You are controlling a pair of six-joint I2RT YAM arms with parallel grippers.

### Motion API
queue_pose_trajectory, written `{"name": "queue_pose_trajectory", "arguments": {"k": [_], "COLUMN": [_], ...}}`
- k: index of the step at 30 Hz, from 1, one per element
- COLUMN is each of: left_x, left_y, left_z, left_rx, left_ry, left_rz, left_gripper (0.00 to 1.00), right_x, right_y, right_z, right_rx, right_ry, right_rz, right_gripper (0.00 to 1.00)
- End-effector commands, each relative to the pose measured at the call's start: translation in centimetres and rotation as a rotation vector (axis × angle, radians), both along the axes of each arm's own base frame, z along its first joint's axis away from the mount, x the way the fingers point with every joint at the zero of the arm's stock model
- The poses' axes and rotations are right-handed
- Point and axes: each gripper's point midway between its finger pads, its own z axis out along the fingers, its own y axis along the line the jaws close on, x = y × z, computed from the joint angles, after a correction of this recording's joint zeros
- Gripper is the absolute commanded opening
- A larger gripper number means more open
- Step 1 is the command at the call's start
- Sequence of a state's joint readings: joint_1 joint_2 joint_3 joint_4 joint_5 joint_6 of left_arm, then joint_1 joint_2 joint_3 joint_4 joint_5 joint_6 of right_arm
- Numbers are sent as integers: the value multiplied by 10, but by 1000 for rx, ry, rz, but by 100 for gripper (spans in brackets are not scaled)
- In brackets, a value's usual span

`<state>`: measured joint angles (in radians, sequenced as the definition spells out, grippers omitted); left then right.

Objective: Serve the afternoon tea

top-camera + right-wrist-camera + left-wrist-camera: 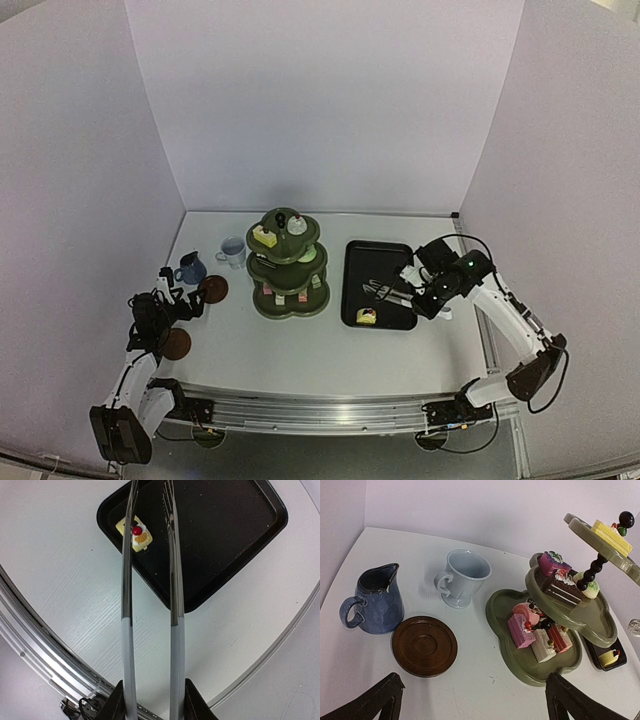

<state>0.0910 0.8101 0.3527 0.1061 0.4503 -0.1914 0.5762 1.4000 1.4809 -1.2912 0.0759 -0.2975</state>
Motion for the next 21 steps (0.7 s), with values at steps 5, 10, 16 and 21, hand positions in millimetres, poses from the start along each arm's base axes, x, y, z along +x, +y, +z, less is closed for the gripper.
{"name": "queue_pose_trajectory", "arguments": {"k": [5, 10, 16, 21], "left_x": [0, 2, 3, 2], "left_y": [2, 2, 2, 0], "left_z": [8, 4, 2, 4], "left_rx": [19, 18, 20, 15], "left_ry": [-19, -2, 11, 4], "left_rz": [1, 1, -2, -10], "left_gripper": [100, 100, 100, 100], "right_x": [-15, -29, -26, -15], "right_y": [-19, -48, -59, -57], "right_z": [-16, -36, -45, -54], "right_rx": [-26, -141, -180, -207], "right_ry": [29, 34, 31, 34], "right_rz": [229, 266, 289, 333], "right_gripper": [30, 29, 30, 31]}}
